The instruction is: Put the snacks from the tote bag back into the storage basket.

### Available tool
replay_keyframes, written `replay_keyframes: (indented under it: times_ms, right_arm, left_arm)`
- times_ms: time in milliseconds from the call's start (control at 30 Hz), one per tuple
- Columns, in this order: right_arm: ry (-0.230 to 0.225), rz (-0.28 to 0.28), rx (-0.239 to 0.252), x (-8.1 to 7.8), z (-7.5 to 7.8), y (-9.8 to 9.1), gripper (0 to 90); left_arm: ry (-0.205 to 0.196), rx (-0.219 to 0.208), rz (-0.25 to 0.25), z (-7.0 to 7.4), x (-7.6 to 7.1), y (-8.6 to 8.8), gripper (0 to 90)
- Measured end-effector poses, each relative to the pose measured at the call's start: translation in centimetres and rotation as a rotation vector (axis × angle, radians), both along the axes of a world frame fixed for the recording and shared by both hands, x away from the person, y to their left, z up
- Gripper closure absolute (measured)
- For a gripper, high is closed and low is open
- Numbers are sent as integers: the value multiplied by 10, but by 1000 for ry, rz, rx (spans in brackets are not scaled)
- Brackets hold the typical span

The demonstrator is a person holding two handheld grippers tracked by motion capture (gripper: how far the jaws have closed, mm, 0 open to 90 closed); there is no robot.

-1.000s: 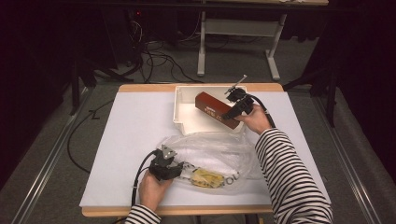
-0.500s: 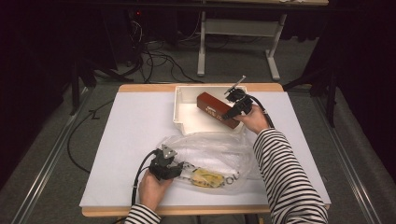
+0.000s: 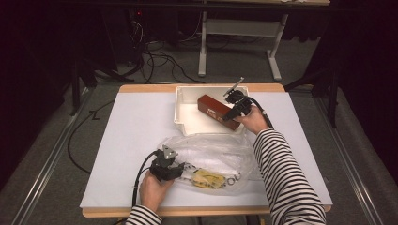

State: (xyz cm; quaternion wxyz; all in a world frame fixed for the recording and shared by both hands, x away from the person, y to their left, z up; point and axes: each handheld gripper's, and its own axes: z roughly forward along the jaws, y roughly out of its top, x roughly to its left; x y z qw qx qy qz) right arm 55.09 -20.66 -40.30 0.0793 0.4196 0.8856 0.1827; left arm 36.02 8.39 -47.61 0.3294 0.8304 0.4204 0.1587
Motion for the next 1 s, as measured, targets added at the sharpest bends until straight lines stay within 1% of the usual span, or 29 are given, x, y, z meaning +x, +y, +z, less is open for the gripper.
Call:
replay_keyframes:
  times_ms: [67,133,167,267,300,333,367,400,600,633,733,767,800,833,867,900,933,967,1000]
  right_arm:
    - [0,10,-1,1,-1,-1,421]
    - [10,3,-8,1,-2,-1,421]
    - [13,10,-15,2,-3,-2,420]
    - [42,-11,-24,2,-6,-3,421]
    - [35,4,-31,3,-7,-4,421]
    - [39,3,-35,3,-8,-4,422]
    - [56,-12,-43,2,-8,-3,422]
    - [47,7,-47,3,-9,-3,422]
    - [43,-4,-29,2,-8,0,422]
    - [33,20,-23,3,-8,0,421]
    - [43,24,-21,2,-10,3,413]
    - [39,43,-20,3,-11,3,402]
    - [52,36,-13,3,-11,3,377]
    - [47,31,-12,4,-11,3,351]
    - [52,7,-9,3,-10,4,330]
    - [44,4,-4,3,-9,4,313]
    - [45,-17,-4,1,-7,5,305]
    - [18,7,0,1,-5,4,301]
    - [9,3,4,0,-3,4,297]
  left_arm:
    - [0,0,0,0,0,0,482]
    - [0,0,0,0,0,0,482]
    - [1,0,0,0,0,0,482]
    - [0,1,-1,0,0,0,482]
    - [-1,0,-1,0,0,0,482]
    - [0,1,-1,0,0,0,482]
    - [-1,0,-1,0,0,0,482]
    - [-1,0,-1,0,0,0,482]
    - [-1,0,-1,0,0,0,482]
    - [-1,0,-1,0,0,0,482]
    - [-1,0,-1,0,0,0,482]
    - [-1,-1,-1,0,0,0,482]
    - [-1,-1,-1,0,0,0,482]
    - [-1,-1,-1,0,0,0,482]
    - [-1,-2,-1,0,0,0,482]
    - [-1,-2,-1,0,0,0,483]
    - [-5,-6,2,-1,-1,0,483]
    - [-8,-8,2,-1,-1,1,483]
    - [-10,-8,1,-1,-1,1,483]
